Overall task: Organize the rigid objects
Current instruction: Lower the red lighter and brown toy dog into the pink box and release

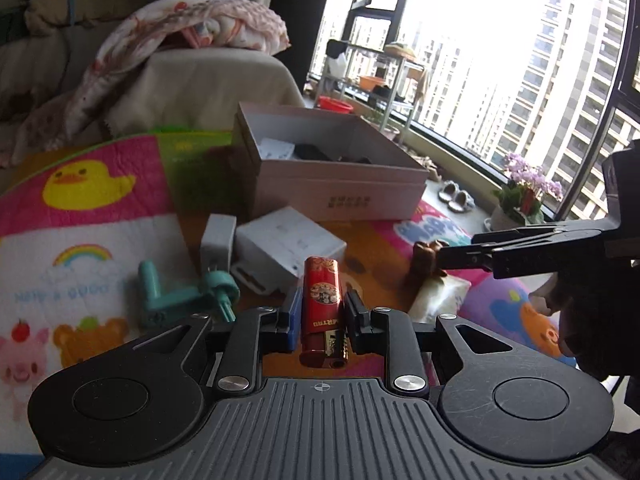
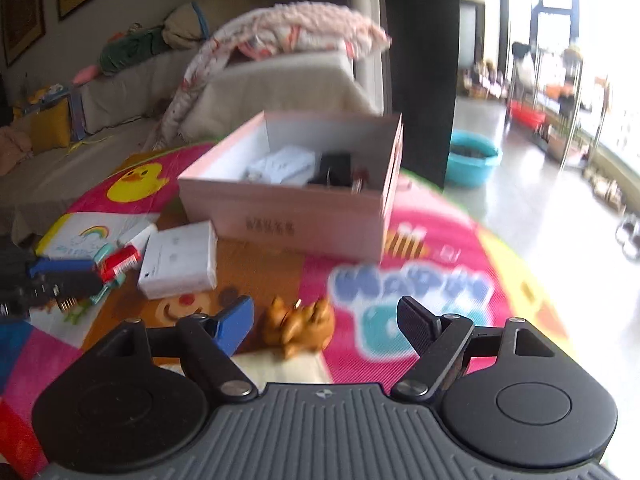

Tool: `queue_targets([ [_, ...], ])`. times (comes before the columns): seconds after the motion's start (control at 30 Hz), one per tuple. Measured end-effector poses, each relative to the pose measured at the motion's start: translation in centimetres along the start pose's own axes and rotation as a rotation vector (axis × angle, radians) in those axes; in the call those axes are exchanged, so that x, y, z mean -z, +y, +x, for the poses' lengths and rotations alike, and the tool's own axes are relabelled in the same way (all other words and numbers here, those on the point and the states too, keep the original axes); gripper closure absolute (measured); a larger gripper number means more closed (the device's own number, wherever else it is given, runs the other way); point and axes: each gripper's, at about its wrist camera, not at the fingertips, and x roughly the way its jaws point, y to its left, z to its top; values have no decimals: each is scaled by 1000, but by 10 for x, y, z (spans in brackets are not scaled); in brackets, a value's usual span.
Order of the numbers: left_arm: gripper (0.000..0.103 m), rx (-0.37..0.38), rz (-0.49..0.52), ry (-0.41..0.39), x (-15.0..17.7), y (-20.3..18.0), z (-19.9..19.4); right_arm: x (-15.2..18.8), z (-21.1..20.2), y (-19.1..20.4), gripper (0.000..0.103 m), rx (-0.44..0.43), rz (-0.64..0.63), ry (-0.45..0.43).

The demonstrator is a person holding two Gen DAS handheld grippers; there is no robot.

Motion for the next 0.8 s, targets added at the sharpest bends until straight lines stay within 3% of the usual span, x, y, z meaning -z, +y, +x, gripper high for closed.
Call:
queue_targets([
  [0.2, 77, 9, 53, 36, 11, -13, 3, 7, 31, 18, 25, 16, -23, 28],
  [0.27, 77, 10, 61, 46, 15, -15, 2, 8, 38, 24, 48, 41, -57, 58],
  [0.43, 77, 20, 48, 26, 13, -14, 3, 7, 23, 27, 51, 29, -108, 36],
  [0.53, 77, 39, 47, -31, -11, -12, 7, -8, 11, 26, 51, 25, -118, -19],
  [0.7, 77, 38, 118, -189, -75, -16, 24, -64, 4, 27, 51, 42, -133, -176],
  [0.8, 76, 30, 95, -212, -111, -10, 51, -95, 20, 29, 51, 69, -153, -219],
])
